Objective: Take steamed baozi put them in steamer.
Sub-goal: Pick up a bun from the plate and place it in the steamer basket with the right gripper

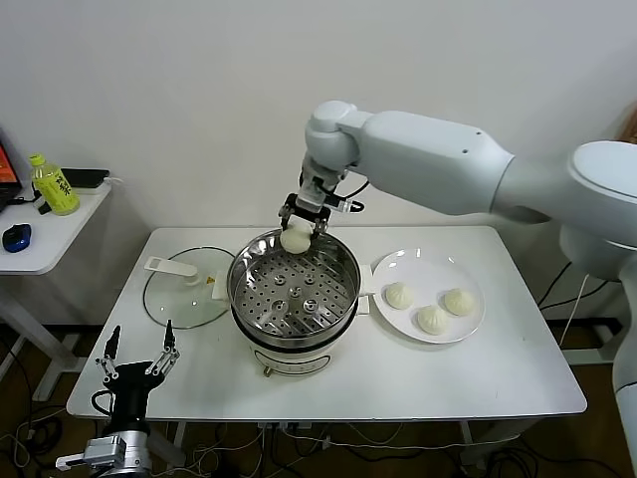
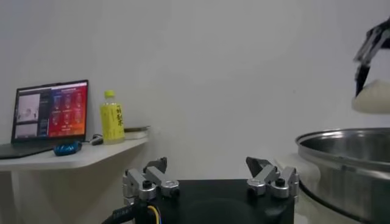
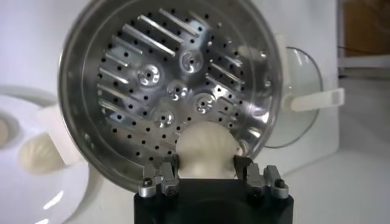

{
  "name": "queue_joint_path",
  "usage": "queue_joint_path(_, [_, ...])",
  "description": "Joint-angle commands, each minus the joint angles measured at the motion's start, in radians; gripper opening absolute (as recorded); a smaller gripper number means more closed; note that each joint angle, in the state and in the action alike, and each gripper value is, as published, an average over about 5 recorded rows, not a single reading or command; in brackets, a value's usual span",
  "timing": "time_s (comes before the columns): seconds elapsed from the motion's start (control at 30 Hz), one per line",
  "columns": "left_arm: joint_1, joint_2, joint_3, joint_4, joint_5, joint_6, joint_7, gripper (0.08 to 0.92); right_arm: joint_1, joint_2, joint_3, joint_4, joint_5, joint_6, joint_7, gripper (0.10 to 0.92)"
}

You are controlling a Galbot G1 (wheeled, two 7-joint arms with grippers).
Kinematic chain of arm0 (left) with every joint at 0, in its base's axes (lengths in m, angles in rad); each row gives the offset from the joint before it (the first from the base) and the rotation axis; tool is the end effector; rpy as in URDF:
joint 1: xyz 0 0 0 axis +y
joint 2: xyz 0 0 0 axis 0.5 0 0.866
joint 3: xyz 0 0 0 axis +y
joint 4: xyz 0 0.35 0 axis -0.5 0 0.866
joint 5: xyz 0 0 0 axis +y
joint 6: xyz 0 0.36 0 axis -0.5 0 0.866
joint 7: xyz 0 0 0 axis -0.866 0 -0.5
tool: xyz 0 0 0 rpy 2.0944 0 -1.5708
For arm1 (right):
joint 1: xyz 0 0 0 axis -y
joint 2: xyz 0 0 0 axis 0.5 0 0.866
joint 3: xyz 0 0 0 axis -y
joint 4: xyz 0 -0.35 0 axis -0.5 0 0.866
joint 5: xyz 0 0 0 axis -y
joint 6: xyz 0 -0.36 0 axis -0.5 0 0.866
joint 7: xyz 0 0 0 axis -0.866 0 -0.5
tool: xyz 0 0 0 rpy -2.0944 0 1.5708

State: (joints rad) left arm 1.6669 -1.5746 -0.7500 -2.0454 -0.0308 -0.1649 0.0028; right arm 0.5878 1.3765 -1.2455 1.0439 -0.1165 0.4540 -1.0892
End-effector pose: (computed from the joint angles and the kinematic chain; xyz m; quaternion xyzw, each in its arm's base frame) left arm 0.1461 0.0712 -0.3324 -0.0934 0.9943 0.0499 0.0111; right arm 0.5827 0.1968 -0.0240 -0.6219 0.1560 -0.7674 0.0008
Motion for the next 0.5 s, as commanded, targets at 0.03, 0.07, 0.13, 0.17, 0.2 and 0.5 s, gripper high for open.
queue_joint_path(0.03, [-0.004,0.009,-0.003,0.003,-0.004,0.004,-0.002,0.823,-0.087,0.093,0.010,-0.120,-0.158,0.098,0.002,0.611])
queue_joint_path(0.07, [-0.004,0.010,-0.004,0.004,-0.005,0.003,-0.002,0.823,-0.094,0.097,0.013,-0.125,-0.162,0.099,0.002,0.611])
queue_joint_path(0.13, [-0.004,0.011,-0.004,0.007,-0.006,0.003,-0.002,0.823,-0.107,0.104,0.017,-0.136,-0.168,0.100,0.003,0.611])
queue_joint_path(0.17, [-0.004,0.011,-0.004,0.008,-0.006,0.003,-0.002,0.823,-0.112,0.109,0.020,-0.143,-0.170,0.101,0.003,0.611])
queue_joint_path(0.2, [-0.004,0.011,-0.004,0.009,-0.006,0.003,-0.002,0.823,-0.118,0.113,0.023,-0.150,-0.172,0.102,0.003,0.611])
queue_joint_path(0.5, [-0.002,0.011,-0.003,0.011,-0.005,0.002,-0.002,0.823,-0.154,0.126,0.042,-0.174,-0.203,0.110,0.005,0.611])
